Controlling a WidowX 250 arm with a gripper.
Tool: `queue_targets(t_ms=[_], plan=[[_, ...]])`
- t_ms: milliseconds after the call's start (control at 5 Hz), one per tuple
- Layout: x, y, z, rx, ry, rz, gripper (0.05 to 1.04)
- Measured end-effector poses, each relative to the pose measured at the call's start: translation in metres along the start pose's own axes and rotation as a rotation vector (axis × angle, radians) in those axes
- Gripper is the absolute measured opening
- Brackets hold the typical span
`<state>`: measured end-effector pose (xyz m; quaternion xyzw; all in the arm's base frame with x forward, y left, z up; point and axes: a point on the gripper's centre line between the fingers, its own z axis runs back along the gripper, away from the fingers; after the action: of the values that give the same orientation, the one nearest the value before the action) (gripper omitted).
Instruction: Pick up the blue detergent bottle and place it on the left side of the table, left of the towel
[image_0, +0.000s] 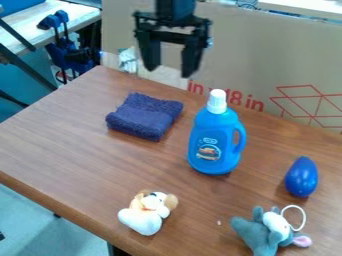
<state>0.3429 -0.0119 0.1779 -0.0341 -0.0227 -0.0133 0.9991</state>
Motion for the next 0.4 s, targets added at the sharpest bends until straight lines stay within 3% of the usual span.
queue_targets(t_ms=[200,400], plan=[[0.011,-0.031,0.005,0.014,0.006,-0.043,1.001],[0.02,-0.057,-0.007,0.077,0.077,-0.084,1.001]])
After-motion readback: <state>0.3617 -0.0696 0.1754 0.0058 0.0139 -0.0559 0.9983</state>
